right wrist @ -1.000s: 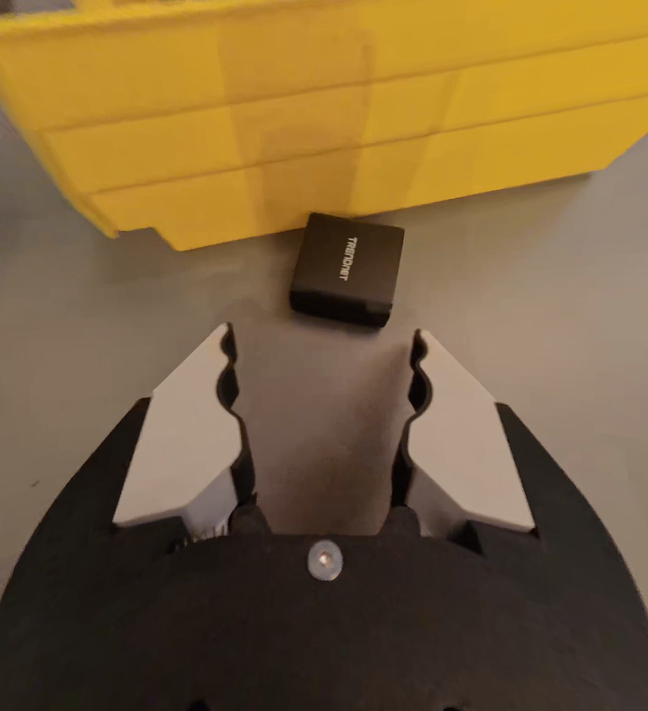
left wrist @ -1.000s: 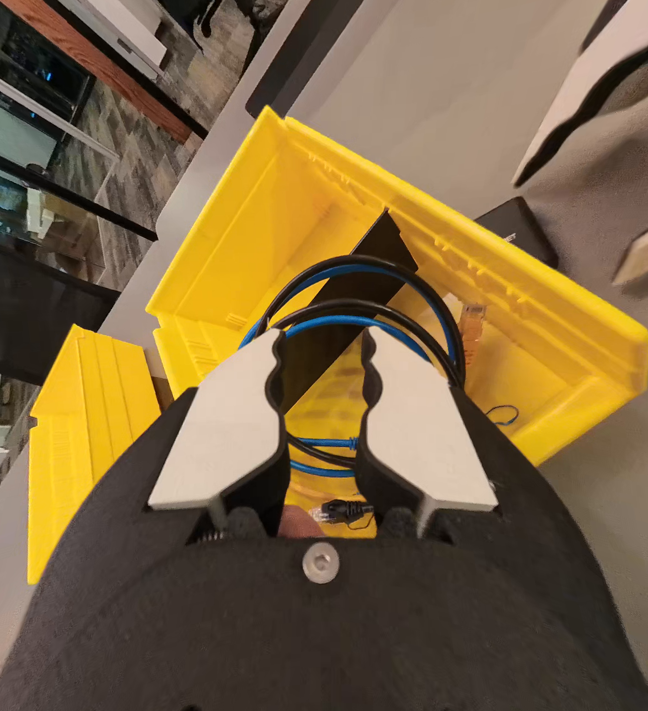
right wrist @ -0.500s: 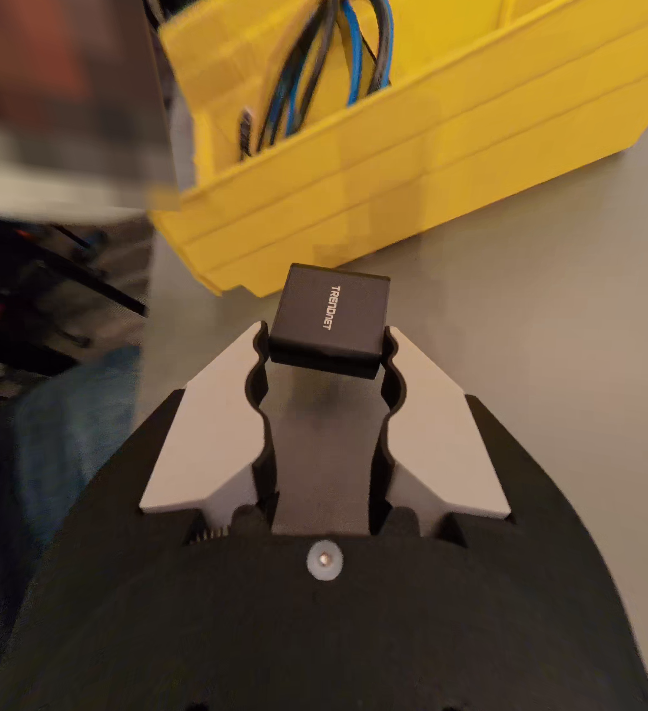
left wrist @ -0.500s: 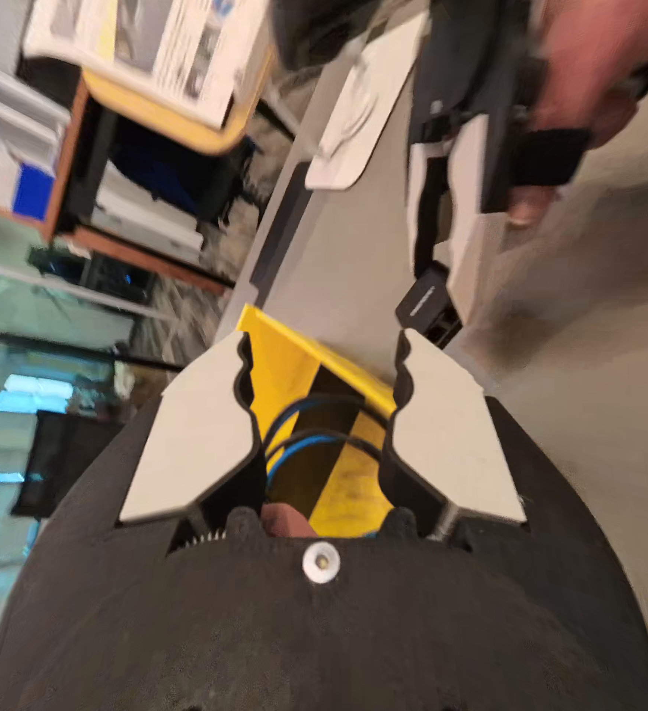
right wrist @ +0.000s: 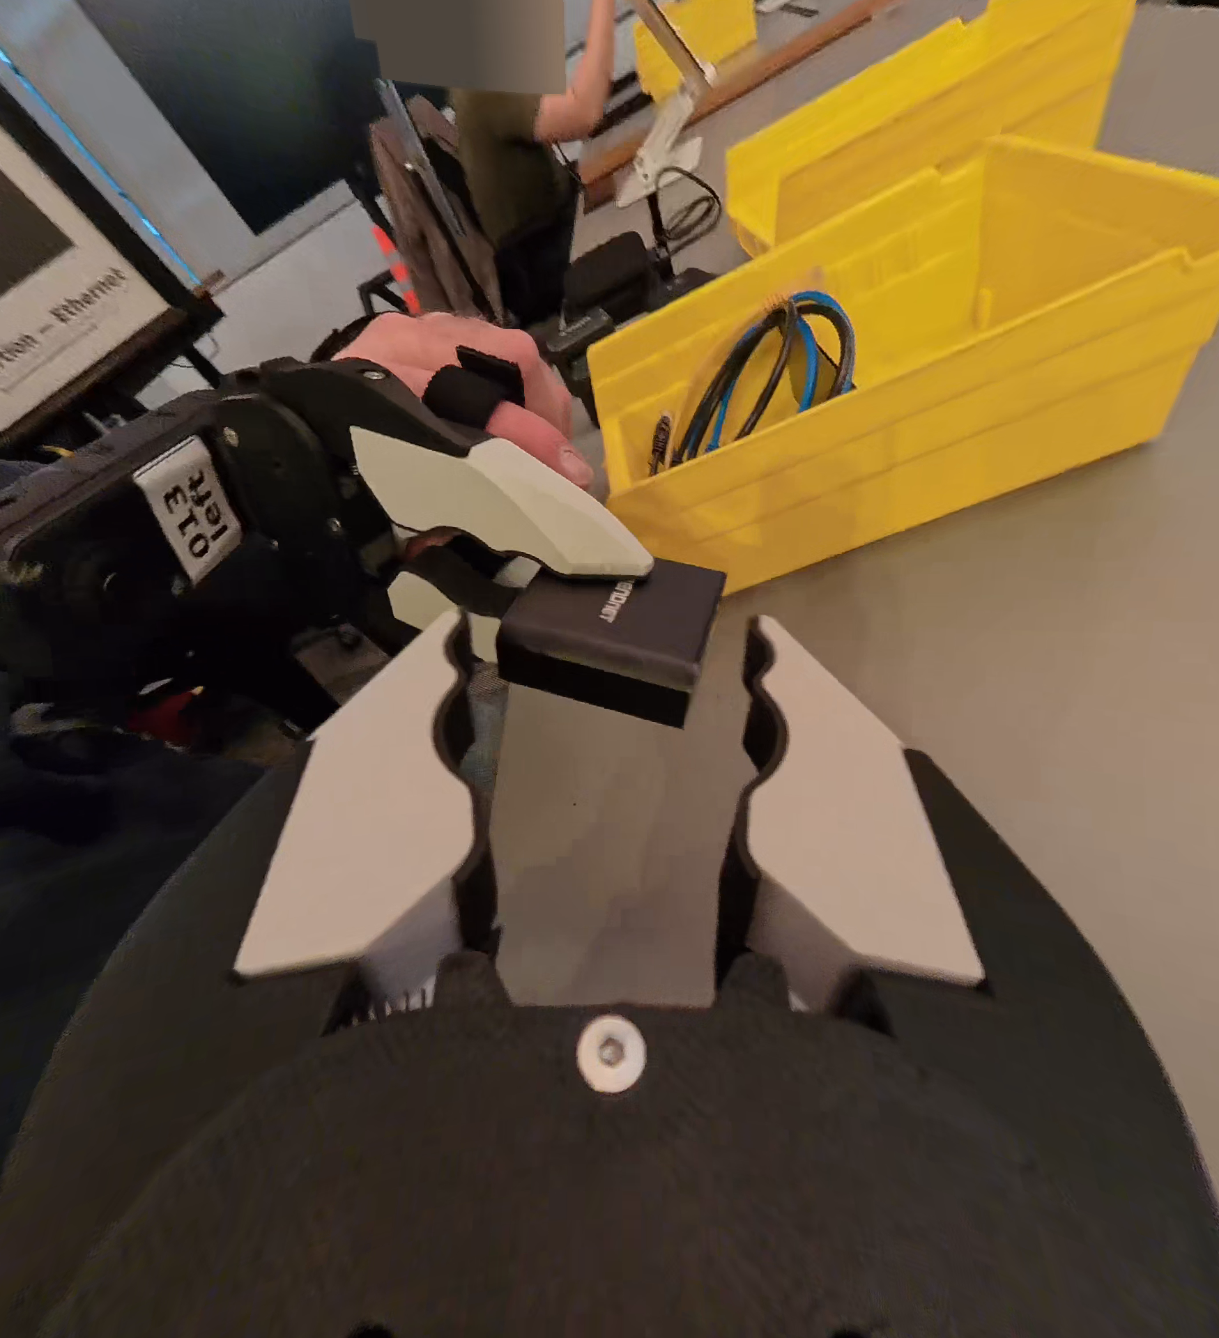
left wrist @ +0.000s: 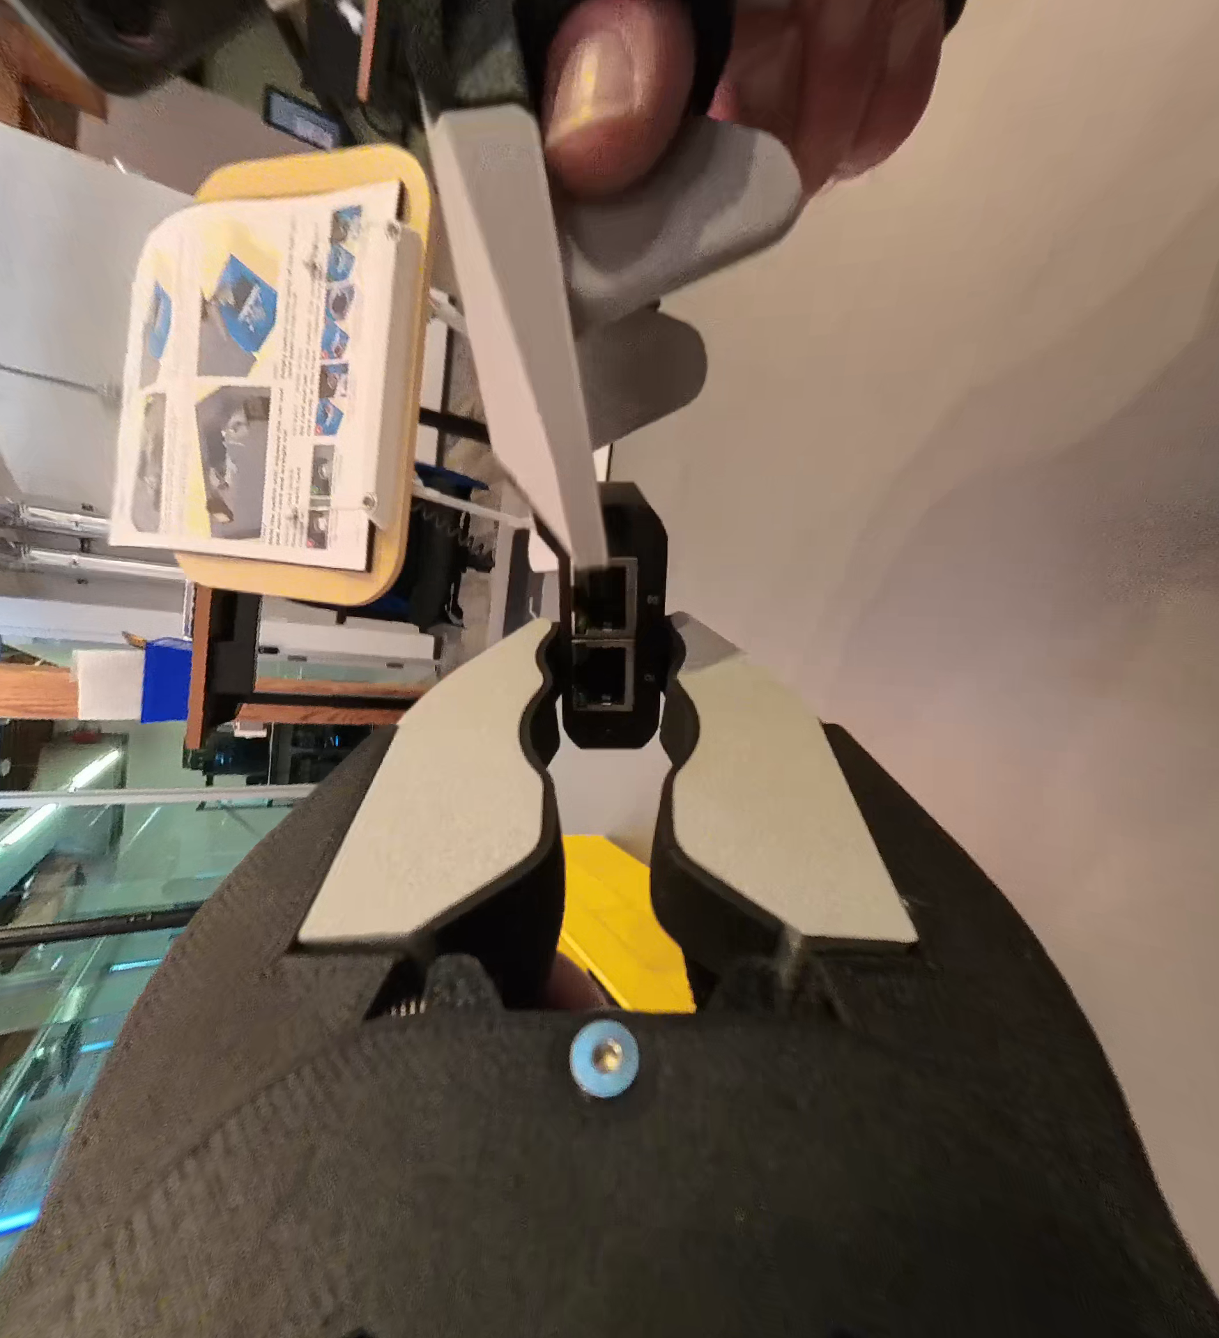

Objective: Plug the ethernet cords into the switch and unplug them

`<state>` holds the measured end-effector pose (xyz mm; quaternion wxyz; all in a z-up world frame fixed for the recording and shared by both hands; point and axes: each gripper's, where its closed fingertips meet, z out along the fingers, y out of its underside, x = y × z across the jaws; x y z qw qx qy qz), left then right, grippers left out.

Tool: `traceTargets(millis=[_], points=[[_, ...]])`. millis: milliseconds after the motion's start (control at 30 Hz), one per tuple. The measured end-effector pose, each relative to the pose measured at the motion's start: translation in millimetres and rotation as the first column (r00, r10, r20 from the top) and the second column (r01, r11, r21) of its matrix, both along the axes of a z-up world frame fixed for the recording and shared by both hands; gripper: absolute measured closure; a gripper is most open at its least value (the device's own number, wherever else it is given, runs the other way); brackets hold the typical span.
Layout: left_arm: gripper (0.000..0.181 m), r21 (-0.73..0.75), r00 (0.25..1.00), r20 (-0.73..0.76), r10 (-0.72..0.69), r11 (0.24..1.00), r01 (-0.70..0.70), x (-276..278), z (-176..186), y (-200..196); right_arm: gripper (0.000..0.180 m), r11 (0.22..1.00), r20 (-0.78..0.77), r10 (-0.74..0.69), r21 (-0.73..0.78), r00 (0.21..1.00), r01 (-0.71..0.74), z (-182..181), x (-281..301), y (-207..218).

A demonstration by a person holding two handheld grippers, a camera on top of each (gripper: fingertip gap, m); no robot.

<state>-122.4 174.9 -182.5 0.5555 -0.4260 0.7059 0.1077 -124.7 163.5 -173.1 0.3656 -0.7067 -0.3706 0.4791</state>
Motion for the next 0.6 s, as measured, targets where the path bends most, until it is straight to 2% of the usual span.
traceTargets(millis=[100,167,267,367,433,467,600], points=[[0.157,-0.025,0.989,0.091,-0.115,0.993,0.118,5,19,-19,0.088,0.998,-0.070,0.068,0.023,0.995,-0.067,12,9,-7],[0.157,0.000,0.977,0.108,-0.186,0.982,0.188,10,32,-33,0.070,0.985,-0.185,0.166,-0.016,0.969,-0.172,27,8,-23],[0.157,0.063,0.962,0.100,-0.255,0.966,0.250,19,48,-53,0.068,0.947,-0.286,0.295,-0.040,0.912,-0.319,35,4,-48],[0.157,0.080,0.941,0.097,-0.324,0.945,0.317,29,56,-76,0.075,0.892,-0.386,0.419,0.005,0.822,-0.452,47,0,-77],[0.157,0.071,0.935,0.090,-0.343,0.939,0.338,31,56,-84,0.103,0.858,-0.429,0.484,0.063,0.762,-0.509,56,-1,-91],[0.157,0.073,0.929,0.103,-0.356,0.934,0.350,31,57,-87,0.107,0.844,-0.448,0.506,0.082,0.737,-0.530,59,0,-96],[0.157,0.056,0.917,0.121,-0.381,0.925,0.377,30,59,-93,0.107,0.830,-0.437,0.542,0.143,0.717,-0.540,60,0,-103]])
